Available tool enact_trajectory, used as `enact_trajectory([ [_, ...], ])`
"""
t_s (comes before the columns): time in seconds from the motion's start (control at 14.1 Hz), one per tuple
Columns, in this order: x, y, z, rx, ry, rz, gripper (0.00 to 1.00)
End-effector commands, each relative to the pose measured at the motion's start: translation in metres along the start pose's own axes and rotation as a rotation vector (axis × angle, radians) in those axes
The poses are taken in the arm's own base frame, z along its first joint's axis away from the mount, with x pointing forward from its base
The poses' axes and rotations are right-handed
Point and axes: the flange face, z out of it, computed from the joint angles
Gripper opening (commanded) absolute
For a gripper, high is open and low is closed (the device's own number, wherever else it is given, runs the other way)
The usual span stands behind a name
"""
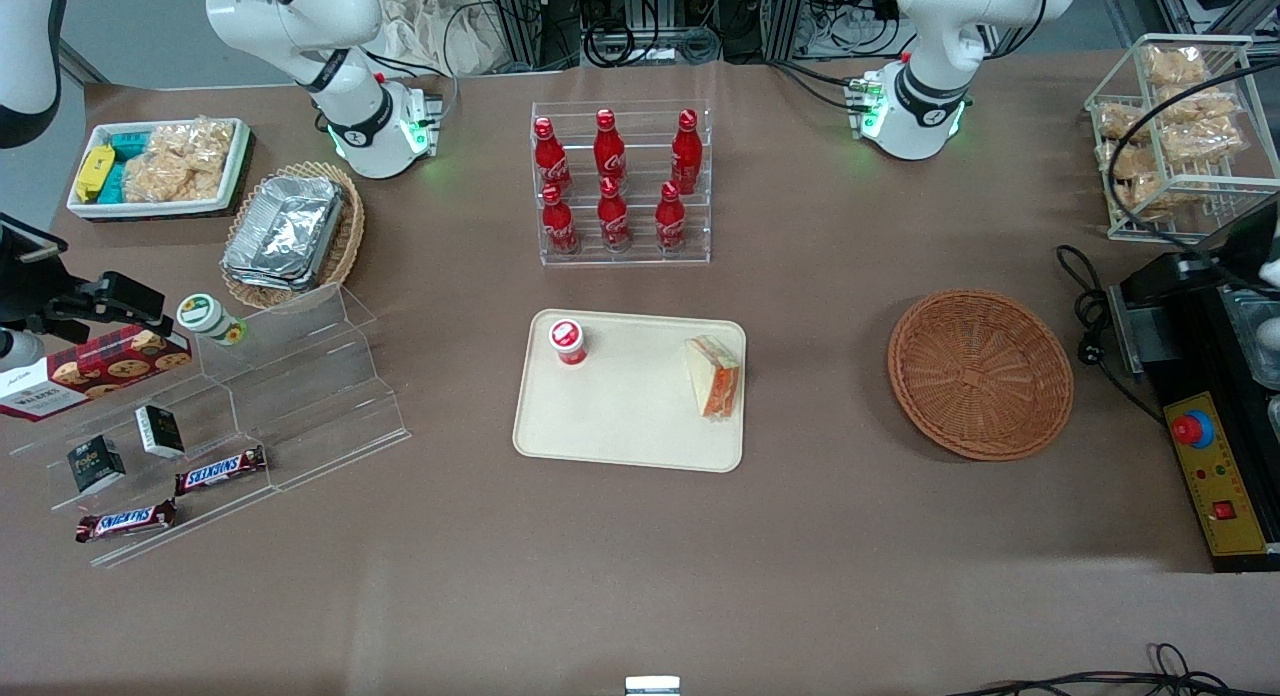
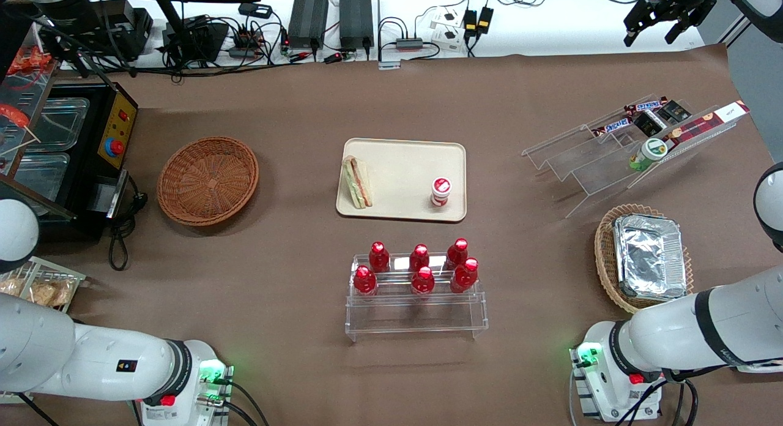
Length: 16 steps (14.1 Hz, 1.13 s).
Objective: Place sandwich from basket to tray
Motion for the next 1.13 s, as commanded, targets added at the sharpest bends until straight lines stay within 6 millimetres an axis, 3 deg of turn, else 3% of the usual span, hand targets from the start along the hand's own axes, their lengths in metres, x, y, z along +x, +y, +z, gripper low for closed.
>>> enact_trajectory([
  [0.0, -0.027, -0.025, -0.015, -0.053, -0.005, 0.041, 1.00],
  [0.43, -0.060, -0.031, -0.035, -0.069, 0.025, 0.057, 1.00],
  [1.06, -0.054, -0.024, -0.040, -0.057, 0.021, 0.058, 1.00],
])
